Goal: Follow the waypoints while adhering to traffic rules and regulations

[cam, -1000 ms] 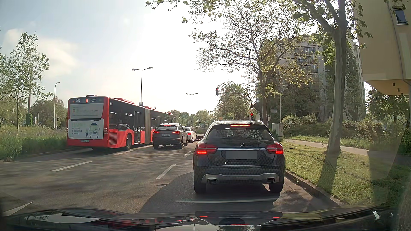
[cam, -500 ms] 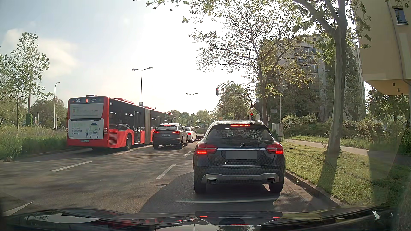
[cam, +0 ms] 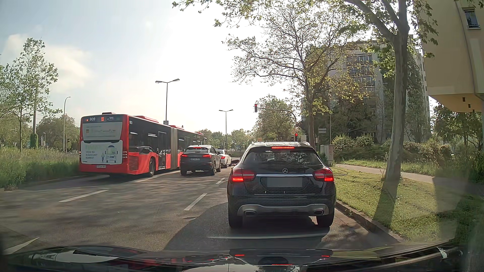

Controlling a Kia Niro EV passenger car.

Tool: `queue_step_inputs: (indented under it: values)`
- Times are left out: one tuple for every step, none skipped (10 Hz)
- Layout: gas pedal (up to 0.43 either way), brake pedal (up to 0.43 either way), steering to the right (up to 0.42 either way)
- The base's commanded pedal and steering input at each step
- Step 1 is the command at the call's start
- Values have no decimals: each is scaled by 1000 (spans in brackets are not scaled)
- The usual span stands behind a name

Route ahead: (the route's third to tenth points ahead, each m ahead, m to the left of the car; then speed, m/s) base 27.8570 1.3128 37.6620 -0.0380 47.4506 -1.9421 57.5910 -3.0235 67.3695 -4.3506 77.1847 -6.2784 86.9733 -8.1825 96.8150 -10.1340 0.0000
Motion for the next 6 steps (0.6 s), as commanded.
queue_step_inputs:
  values:
    - [0, 274, 9]
    - [0, 274, 9]
    - [0, 274, 9]
    - [0, 274, 9]
    - [0, 274, 8]
    - [0, 274, 9]
